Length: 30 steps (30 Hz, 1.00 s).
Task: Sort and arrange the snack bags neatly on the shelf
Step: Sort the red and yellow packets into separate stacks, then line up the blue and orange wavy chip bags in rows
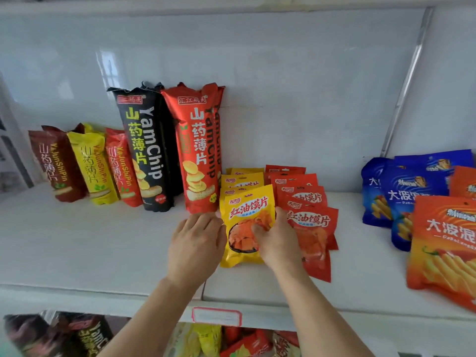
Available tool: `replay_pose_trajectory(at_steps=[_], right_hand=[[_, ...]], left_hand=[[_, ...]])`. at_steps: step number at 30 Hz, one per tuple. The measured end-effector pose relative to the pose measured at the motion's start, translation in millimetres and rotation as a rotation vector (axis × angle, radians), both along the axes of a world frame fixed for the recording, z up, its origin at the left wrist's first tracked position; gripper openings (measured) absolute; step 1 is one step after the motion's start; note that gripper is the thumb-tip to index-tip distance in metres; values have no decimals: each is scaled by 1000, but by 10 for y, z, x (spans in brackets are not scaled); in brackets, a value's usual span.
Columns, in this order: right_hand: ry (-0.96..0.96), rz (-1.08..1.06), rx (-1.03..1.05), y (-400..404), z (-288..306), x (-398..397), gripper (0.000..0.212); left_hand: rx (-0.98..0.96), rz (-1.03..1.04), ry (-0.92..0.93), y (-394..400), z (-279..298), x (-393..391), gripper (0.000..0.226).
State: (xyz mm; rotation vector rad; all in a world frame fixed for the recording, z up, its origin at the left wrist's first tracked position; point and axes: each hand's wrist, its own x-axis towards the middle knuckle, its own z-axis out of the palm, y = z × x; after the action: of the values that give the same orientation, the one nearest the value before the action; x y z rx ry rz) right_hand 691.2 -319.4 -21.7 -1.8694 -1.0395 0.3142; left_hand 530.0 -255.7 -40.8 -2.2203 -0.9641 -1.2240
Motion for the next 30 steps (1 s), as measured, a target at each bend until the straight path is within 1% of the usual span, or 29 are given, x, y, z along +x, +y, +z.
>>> replay_pose_trajectory(at_steps=[2,5,8,11,12,14,18,23,27,30], right_hand=[[-35,-58,-28,93,-44,-117,56],[-135,-108,-67,194,-85,-250,40],[-329,-162,-179,223,-106,-340,36],[-570,-275,-221,213,-122,-371,34],[-612,-304,-215,205,-124,-364,32],[-631,-322,-211,170,-117,-325,30],[-674,-291,-241,-22,-91,-122,26],[-753,-255,-320,-512,13,295,31],[-797,-322,-339,-995,115,783,33],[-782,-387,-282,-1350,165,1214,30]], left_hand=[[-24,-38,-1,42,-33,-54,26],[-56,-80,-3,76,-70,-74,24],[-74,-99,1,90,-80,-55,20],[-88,-120,22,112,-82,-11,29],[-91,-126,35,115,-85,8,31],[-97,-141,64,112,-84,53,31],[-100,-190,92,84,-75,196,31],[-63,-255,109,-119,-43,601,29],[-52,-332,99,-434,0,1088,22],[-49,-364,116,-682,33,1510,20]])
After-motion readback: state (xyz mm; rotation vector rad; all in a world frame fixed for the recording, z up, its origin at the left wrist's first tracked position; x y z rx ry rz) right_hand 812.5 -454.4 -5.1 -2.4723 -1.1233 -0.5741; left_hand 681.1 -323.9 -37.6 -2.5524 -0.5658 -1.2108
